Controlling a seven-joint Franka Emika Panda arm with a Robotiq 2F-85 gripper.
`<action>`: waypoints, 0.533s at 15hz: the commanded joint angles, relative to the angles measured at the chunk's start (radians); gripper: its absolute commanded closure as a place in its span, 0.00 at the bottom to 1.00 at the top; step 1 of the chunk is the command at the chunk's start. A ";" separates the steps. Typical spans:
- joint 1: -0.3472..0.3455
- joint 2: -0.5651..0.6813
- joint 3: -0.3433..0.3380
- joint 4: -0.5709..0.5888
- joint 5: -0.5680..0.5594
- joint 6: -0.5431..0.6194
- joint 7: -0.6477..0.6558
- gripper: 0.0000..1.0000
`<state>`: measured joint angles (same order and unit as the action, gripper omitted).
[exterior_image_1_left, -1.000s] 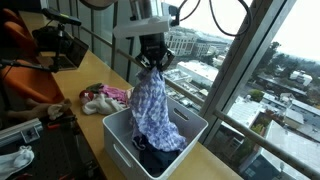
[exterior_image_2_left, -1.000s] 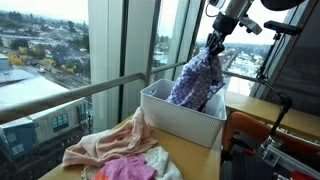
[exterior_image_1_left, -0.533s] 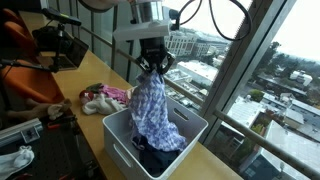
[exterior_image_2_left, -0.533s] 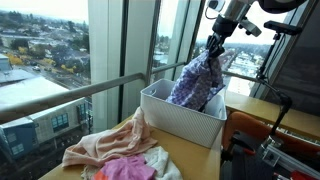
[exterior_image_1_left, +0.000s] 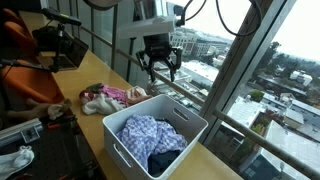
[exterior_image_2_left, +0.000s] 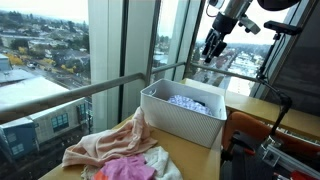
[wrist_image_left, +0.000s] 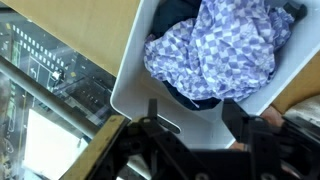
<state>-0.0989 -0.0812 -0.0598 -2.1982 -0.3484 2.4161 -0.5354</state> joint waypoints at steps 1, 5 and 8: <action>0.024 -0.004 -0.002 0.021 0.020 0.017 -0.012 0.00; 0.070 -0.007 0.023 0.013 0.054 0.024 -0.020 0.00; 0.123 0.009 0.055 -0.009 0.112 0.032 -0.042 0.00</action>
<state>-0.0140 -0.0805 -0.0305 -2.1852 -0.2945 2.4191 -0.5422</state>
